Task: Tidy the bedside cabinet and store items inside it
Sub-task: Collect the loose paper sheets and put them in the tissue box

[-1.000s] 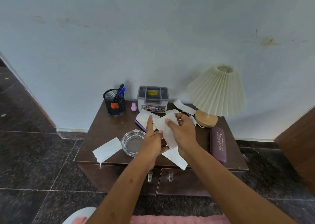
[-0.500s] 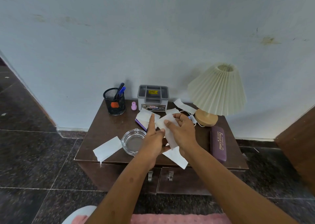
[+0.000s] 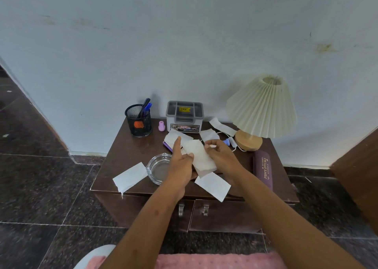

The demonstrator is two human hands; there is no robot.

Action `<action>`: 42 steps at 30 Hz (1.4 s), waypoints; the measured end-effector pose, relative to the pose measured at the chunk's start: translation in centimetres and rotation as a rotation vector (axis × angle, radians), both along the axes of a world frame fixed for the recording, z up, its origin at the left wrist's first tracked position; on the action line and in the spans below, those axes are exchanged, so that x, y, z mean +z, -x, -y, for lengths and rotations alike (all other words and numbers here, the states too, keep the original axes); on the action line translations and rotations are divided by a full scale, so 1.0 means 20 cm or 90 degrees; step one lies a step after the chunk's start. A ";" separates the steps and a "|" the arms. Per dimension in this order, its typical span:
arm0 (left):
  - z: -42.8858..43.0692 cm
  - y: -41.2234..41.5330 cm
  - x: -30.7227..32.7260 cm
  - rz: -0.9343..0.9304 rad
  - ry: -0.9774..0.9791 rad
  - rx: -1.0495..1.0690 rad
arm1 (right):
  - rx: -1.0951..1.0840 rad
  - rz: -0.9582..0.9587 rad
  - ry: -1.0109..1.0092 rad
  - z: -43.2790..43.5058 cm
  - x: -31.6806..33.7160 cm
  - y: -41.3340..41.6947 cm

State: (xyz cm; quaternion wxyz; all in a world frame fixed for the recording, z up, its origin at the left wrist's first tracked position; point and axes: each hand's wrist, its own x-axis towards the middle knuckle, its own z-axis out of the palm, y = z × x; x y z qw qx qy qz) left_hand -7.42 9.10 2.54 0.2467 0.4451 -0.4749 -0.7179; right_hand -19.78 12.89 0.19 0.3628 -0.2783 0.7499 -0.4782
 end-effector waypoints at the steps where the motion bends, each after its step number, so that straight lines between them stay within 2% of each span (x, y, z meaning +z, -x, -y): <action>1: 0.00 0.00 0.00 0.007 0.003 0.004 | 0.029 -0.039 -0.034 -0.01 -0.03 0.04; 5: 0.03 0.00 0.00 0.008 -0.009 0.034 | 0.251 -0.359 -0.278 -0.06 -0.13 0.13; 9: 0.04 -0.01 -0.01 -0.001 -0.031 0.060 | 0.321 -0.466 -0.353 -0.06 -0.20 0.10; 13: 0.04 -0.01 0.00 -0.003 -0.041 0.058 | 0.280 -0.544 -0.363 -0.04 -0.23 0.07; 21: 0.05 -0.01 -0.02 0.003 -0.030 0.049 | 0.232 -0.494 -0.247 0.00 -0.25 0.07; 29: 0.07 -0.01 -0.05 0.019 -0.021 0.050 | -0.022 -0.165 0.118 0.00 0.13 0.13; 33: 0.06 -0.01 -0.04 0.012 -0.025 0.055 | 0.001 -0.041 0.163 -0.05 0.19 0.08; 37: 0.03 -0.01 -0.02 -0.003 -0.033 0.030 | 0.113 -0.075 0.121 -0.05 0.13 -0.01; 42: 0.02 -0.01 -0.01 -0.028 -0.064 0.028 | 0.127 -0.163 0.100 -0.01 0.08 -0.04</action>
